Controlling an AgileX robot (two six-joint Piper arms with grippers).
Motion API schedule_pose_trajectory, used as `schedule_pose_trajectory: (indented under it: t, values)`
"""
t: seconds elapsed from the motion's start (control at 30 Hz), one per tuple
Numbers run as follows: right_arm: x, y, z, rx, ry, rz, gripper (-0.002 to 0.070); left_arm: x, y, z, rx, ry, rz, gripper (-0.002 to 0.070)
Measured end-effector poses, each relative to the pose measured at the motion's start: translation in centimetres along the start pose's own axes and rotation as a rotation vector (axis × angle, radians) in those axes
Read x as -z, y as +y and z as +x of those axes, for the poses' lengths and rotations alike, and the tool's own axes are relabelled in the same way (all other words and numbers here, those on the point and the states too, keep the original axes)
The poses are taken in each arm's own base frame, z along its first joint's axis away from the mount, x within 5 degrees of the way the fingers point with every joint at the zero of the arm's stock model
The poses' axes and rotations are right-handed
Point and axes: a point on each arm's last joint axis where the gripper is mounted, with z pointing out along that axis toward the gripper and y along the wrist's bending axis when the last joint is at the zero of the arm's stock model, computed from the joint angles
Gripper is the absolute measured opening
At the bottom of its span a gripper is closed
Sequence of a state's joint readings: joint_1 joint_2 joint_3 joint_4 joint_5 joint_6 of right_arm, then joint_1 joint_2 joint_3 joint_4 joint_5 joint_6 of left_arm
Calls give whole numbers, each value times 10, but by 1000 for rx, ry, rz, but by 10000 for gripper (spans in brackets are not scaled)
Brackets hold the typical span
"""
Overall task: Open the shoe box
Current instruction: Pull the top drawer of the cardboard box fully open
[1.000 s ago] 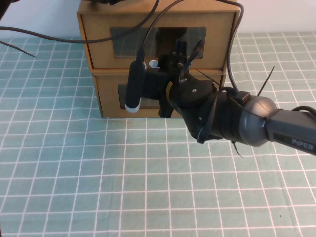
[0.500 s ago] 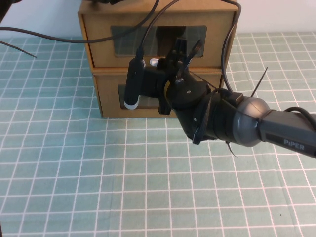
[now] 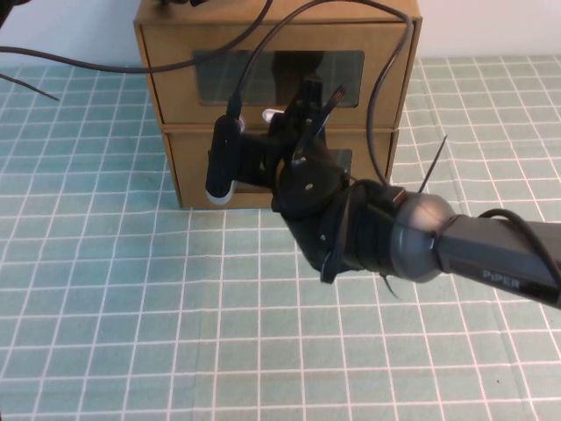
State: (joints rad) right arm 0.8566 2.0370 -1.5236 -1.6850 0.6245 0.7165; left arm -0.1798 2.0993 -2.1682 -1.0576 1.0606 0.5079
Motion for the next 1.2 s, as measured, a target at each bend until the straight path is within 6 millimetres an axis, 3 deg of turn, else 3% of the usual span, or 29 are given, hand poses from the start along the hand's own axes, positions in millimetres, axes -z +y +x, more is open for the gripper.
schedule_pose_trajectory:
  t: [0.3,0.73,1.2]
  values:
    - [16,9,-5,20,17,8,11,0,0,1,1,7,2,-4]
    - [88,33,7,92,-58,-113,9,0,0,1,8,10,5,-4]
    - [108,44,-3,36,-64,-120,8,0,0,1,12,8,4,-4]
